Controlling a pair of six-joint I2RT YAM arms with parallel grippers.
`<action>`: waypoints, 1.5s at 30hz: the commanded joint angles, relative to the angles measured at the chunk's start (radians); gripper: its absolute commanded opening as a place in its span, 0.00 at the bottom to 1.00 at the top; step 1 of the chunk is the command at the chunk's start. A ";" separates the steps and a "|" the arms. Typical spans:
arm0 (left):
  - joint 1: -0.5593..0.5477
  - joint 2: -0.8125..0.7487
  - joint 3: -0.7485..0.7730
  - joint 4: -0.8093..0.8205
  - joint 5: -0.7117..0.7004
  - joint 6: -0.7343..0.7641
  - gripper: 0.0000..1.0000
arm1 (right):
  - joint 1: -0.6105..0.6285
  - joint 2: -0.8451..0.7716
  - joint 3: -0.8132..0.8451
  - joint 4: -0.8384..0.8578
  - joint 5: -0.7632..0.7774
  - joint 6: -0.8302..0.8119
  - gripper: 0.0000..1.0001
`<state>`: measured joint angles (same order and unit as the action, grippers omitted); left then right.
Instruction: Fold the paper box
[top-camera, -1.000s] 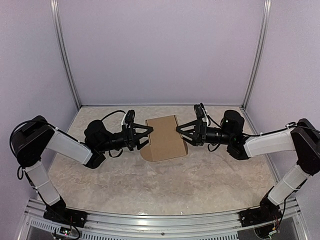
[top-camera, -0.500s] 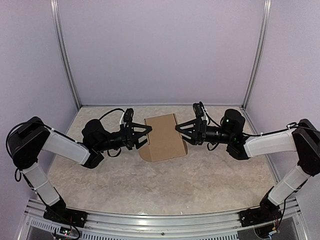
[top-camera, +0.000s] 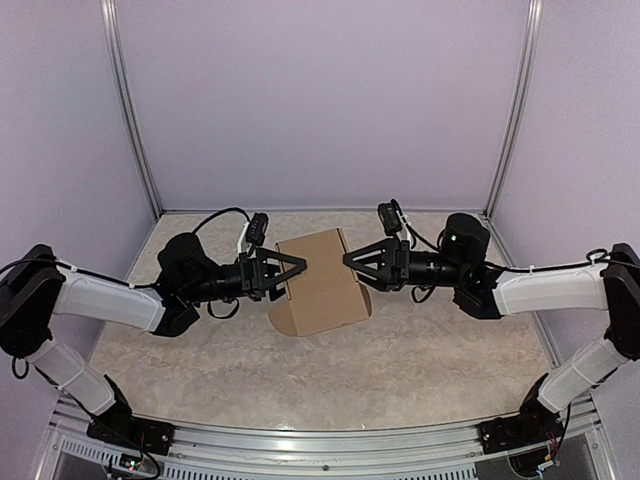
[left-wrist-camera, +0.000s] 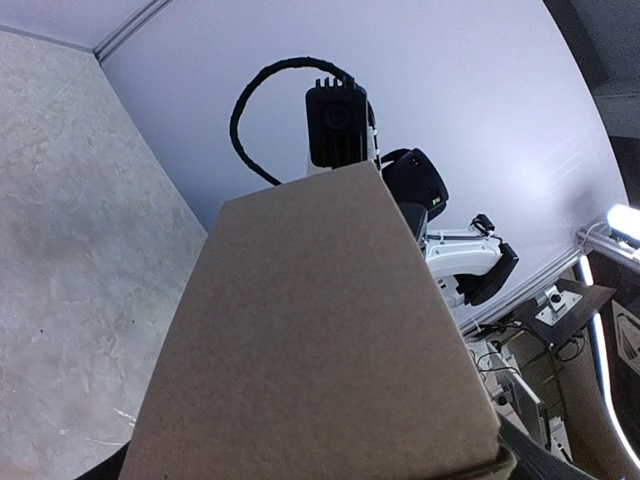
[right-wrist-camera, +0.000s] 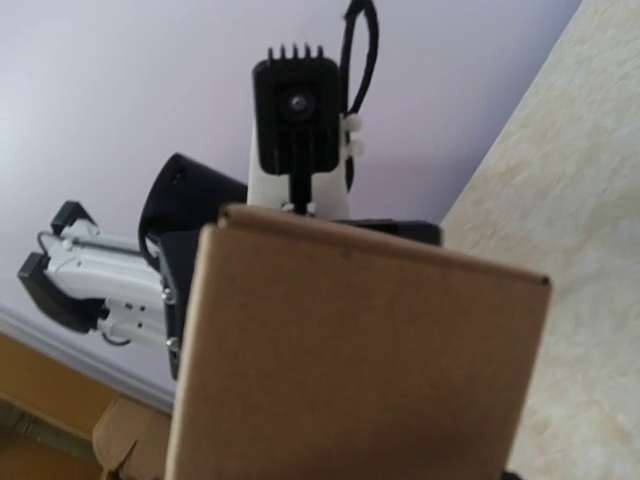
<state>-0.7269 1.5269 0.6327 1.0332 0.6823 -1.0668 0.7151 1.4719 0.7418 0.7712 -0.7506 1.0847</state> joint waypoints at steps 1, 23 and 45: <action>-0.019 -0.055 -0.006 -0.111 -0.021 0.105 0.90 | 0.029 -0.046 0.039 -0.067 0.013 -0.040 0.26; -0.008 -0.221 -0.078 -0.113 -0.080 0.080 0.99 | 0.057 -0.141 0.114 -0.245 0.063 -0.211 0.23; -0.035 -0.221 -0.040 -0.083 -0.076 0.054 0.75 | 0.078 -0.121 0.113 -0.267 0.089 -0.246 0.22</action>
<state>-0.7647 1.3083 0.5732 0.9092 0.5957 -0.9962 0.7818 1.3518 0.8406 0.5117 -0.6712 0.8490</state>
